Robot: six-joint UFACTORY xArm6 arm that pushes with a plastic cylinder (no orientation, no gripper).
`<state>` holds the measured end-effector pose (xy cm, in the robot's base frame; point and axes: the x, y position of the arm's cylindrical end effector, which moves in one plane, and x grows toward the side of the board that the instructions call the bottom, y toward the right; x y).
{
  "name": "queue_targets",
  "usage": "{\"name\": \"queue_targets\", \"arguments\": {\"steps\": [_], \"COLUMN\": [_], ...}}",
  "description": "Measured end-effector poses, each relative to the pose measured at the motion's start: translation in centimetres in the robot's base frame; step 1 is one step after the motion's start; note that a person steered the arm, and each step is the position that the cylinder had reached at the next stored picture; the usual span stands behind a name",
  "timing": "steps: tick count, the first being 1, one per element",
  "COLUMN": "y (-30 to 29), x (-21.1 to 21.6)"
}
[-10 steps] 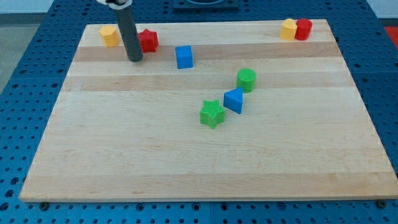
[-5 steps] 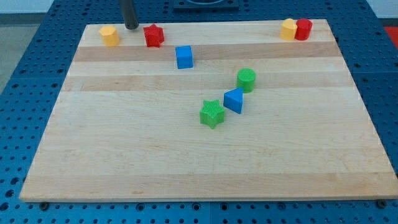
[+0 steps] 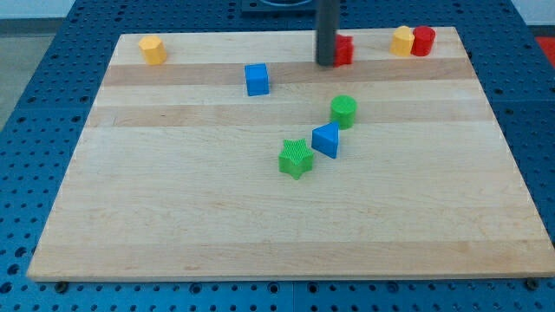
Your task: Push the red star closer to the yellow heart
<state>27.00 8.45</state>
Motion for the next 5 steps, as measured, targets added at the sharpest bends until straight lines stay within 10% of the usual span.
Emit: {"name": "queue_targets", "arguments": {"steps": [5], "y": [-1.4], "x": [-1.2]}}
